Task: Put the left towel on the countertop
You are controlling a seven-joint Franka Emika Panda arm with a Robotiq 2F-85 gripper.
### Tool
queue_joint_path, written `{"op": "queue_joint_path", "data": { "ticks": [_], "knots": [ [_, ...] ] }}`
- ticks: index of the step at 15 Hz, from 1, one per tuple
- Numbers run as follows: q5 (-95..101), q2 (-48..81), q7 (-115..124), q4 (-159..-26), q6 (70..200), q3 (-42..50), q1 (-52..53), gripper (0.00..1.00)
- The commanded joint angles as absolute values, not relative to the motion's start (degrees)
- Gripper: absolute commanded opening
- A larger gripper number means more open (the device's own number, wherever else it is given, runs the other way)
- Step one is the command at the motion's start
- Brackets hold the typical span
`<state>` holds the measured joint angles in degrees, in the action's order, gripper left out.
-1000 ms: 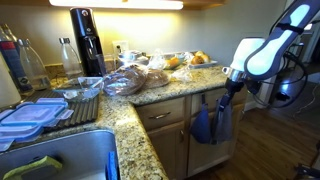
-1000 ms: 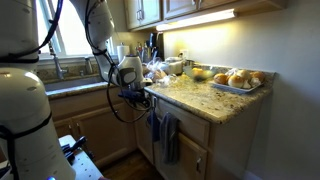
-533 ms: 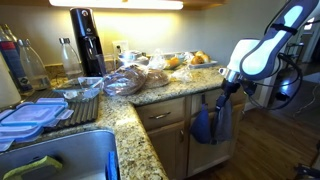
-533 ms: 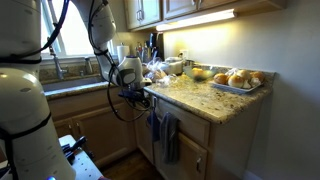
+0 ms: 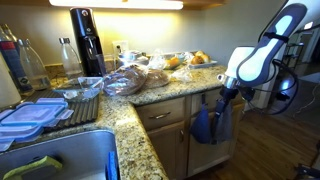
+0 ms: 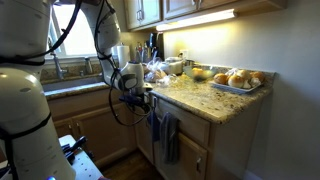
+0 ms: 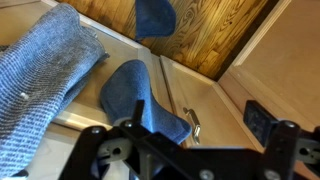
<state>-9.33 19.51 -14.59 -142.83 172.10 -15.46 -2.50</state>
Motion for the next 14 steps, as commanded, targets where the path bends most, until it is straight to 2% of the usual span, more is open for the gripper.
{"op": "queue_joint_path", "data": {
  "ticks": [1,8,14],
  "knots": [
    [-7.6,24.4,-15.3,-141.21,176.94,-16.47,-4.56,1.0],
    [1.59,29.44,-13.62,-140.67,185.26,-12.0,-3.16,1.0],
    [3.4,29.59,-12.47,-140.09,183.46,-11.93,-3.67,1.0]
  ]
}}
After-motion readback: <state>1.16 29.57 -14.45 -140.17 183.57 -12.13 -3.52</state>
